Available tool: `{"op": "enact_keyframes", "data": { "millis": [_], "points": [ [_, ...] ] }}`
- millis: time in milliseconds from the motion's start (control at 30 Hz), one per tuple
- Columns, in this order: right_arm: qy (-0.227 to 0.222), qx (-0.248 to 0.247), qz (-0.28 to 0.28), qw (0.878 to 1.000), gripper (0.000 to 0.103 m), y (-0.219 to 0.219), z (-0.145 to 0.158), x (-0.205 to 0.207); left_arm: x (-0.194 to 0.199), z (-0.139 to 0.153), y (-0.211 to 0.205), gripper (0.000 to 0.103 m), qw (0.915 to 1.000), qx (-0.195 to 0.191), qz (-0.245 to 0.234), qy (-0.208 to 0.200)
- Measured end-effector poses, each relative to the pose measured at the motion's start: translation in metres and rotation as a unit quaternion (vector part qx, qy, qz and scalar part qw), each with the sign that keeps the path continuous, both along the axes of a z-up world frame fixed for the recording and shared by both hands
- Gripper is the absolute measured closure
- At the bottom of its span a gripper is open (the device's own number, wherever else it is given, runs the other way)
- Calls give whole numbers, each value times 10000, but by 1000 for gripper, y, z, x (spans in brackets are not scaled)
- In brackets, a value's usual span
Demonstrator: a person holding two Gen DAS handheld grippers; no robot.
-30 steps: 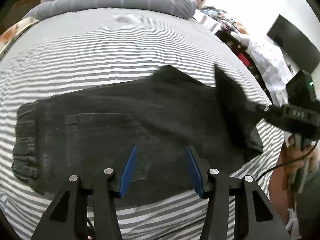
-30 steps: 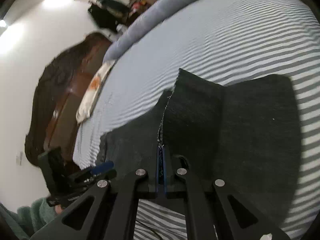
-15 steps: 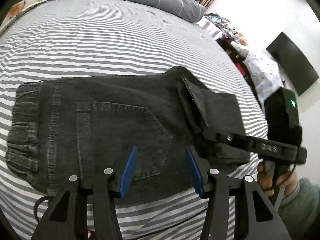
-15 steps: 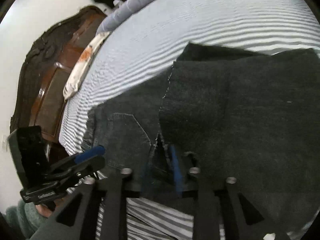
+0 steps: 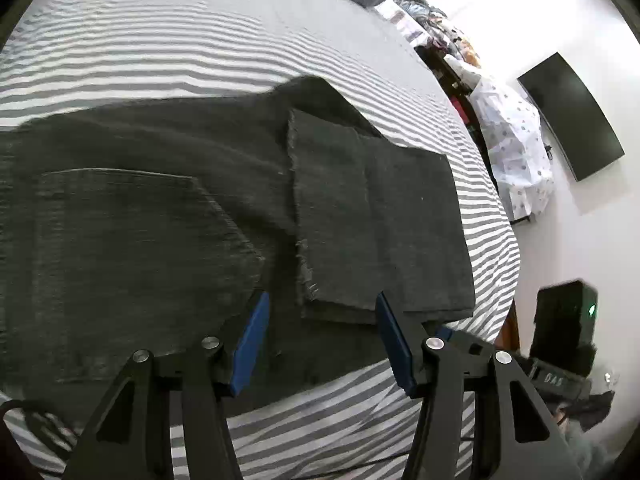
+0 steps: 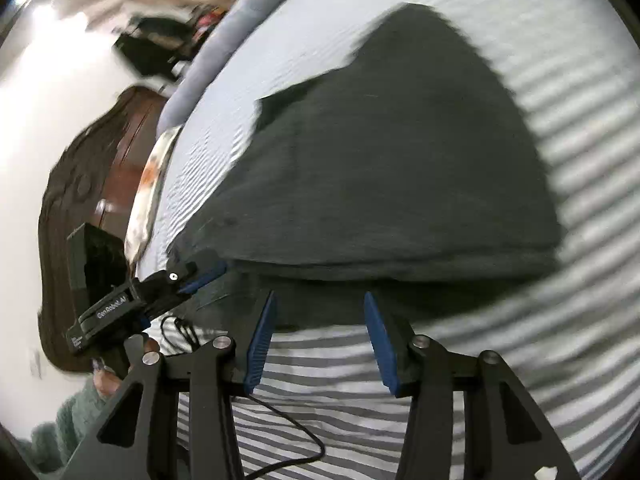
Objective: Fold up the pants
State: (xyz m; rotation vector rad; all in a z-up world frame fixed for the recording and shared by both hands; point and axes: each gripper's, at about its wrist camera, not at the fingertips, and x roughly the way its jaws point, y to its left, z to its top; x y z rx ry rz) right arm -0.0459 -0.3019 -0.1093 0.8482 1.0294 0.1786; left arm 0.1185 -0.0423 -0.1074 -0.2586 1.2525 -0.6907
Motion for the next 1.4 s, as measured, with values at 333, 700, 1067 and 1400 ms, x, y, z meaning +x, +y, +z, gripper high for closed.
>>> {"op": "enact_keyframes", "data": {
  "millis": [333,700,1067,1400],
  "points": [
    [-20,424,-1255,9912,59,-64,-21,-20,5,-8,-24,72,9992,-192,113,338],
    [17,221,-1687,9854,93,-79,-23,-21,-26,15,-32,97,9997,151,110,-152],
    [358,-370,-1104,9925,89,-58,-35,-5,-28,-15,-25,97,9956,835,17,-419],
    [531,-722,-563,9944,67,-52,-11,-17,-43,11,-30,82,9842,1405,-235,-1056]
  ]
}}
